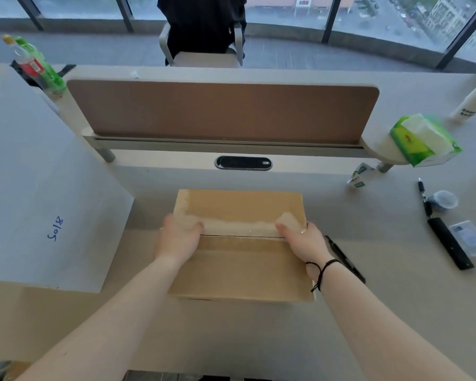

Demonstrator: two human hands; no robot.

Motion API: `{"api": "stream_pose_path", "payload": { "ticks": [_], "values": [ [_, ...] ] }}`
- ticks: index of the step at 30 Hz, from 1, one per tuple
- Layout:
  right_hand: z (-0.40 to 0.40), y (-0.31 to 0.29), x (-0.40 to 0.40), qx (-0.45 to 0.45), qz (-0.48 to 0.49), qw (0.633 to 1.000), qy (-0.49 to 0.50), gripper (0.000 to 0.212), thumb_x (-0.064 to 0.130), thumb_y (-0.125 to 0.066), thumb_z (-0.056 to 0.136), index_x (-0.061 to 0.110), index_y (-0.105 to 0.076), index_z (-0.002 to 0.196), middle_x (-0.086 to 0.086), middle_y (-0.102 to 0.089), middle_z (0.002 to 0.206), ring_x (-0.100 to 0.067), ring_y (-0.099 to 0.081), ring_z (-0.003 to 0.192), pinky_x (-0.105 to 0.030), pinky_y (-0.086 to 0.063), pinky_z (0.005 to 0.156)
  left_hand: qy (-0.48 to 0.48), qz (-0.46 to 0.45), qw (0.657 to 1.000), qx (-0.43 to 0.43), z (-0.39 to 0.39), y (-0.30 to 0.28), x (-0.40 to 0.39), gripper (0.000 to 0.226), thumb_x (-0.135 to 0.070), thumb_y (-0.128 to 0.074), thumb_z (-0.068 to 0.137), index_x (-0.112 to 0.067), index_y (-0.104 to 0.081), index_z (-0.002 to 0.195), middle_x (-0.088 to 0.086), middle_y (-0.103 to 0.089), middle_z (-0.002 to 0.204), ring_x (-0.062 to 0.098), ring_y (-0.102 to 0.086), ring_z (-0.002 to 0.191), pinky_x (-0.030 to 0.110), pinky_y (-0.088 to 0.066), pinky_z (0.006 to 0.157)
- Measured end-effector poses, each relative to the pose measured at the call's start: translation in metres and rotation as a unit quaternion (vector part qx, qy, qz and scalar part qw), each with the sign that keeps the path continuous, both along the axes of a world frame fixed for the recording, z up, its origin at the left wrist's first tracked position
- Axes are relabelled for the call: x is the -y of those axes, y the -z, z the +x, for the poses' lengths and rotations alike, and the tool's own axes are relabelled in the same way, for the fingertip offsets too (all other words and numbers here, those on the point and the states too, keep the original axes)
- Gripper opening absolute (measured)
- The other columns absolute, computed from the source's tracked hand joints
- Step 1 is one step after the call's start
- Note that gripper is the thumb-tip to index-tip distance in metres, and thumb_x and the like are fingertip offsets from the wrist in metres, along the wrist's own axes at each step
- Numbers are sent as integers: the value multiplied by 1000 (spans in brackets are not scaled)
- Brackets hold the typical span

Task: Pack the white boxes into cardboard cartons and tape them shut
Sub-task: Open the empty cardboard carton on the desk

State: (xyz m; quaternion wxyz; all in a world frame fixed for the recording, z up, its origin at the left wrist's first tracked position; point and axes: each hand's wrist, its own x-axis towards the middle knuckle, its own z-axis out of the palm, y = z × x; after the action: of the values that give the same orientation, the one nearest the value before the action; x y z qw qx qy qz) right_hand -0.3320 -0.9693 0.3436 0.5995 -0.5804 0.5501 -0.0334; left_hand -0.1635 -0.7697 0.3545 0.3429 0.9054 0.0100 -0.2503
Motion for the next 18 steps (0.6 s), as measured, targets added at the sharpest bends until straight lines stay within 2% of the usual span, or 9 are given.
{"api": "stream_pose_path", "payload": {
  "ticks": [3, 4, 6, 9, 11, 13, 15, 16, 18],
  "values": [
    [-4, -10, -3, 8, -30, 999, -12, 89, 51, -70, 88, 15, -28, 157, -1, -42, 155, -24, -44, 138, -31, -37, 98, -2, -25, 1000, 14, -5, -17, -4, 70, -47, -66, 92, -14, -39, 148, 2, -55, 135, 27, -52, 122, 36, -43, 98],
    [-7, -15, -4, 19, -41, 999, -17, 92, 52, -68, 89, 14, -21, 159, -2, -35, 160, -24, -37, 144, -32, -34, 103, -5, -39, 999, 17, -7, -23, -6, 67, -45, -66, 93, -15, -41, 147, -2, -55, 128, 23, -52, 117, 34, -41, 94],
    [-13, -24, -7, 36, -65, 997, -25, 91, 51, -66, 92, 11, -19, 160, -3, -31, 162, -22, -31, 148, -31, -31, 107, -21, -62, 997, 30, -11, -33, -13, 59, -43, -68, 93, -16, -49, 141, -3, -57, 132, 20, -54, 120, 33, -41, 93],
    [-23, -29, -8, 46, -89, 995, -27, 86, 49, -67, 91, 10, -28, 157, -4, -39, 158, -20, -38, 144, -33, -33, 113, -42, -89, 994, 39, -14, -43, -25, 43, -42, -68, 92, -20, -59, 128, 0, -62, 133, 19, -58, 119, 38, -48, 100],
    [-27, -34, -8, 51, -85, 995, -31, 80, 50, -67, 91, 10, -36, 154, -3, -46, 153, -19, -46, 139, -36, -39, 112, -39, -97, 994, 41, -16, -49, -30, 32, -42, -67, 93, -22, -63, 119, -5, -65, 119, 16, -61, 108, 36, -50, 89],
    [-29, -39, -9, 45, -84, 995, -39, 72, 47, -67, 92, 11, -44, 149, -2, -50, 149, -18, -48, 136, -31, -39, 108, -28, -98, 994, 44, -17, -53, -33, 24, -41, -66, 95, -23, -65, 111, -11, -65, 105, 13, -60, 100, 28, -44, 75],
    [-30, -43, -10, 38, -86, 994, -50, 66, 47, -67, 92, 14, -49, 146, -2, -57, 143, -18, -51, 132, -32, -40, 107, -15, -103, 994, 44, -15, -56, -37, 19, -41, -66, 95, -23, -68, 101, -12, -68, 98, 12, -62, 99, 26, -42, 71],
    [-30, -47, -12, 31, -80, 995, -59, 63, 47, -67, 91, 16, -50, 143, -1, -64, 134, -17, -55, 127, -34, -43, 104, -3, -103, 994, 38, -15, -58, -39, 19, -41, -66, 95, -23, -70, 96, -10, -71, 94, 12, -63, 98, 25, -42, 70],
    [-33, -57, -14, 18, -55, 995, -86, 50, 48, -67, 92, 22, -56, 132, 3, -76, 105, -13, -62, 110, -33, -46, 90, 36, -91, 995, 11, -16, -65, -45, 27, -43, -65, 95, -18, -73, 89, -7, -75, 87, 10, -63, 95, 24, -40, 69]
  ]
}}
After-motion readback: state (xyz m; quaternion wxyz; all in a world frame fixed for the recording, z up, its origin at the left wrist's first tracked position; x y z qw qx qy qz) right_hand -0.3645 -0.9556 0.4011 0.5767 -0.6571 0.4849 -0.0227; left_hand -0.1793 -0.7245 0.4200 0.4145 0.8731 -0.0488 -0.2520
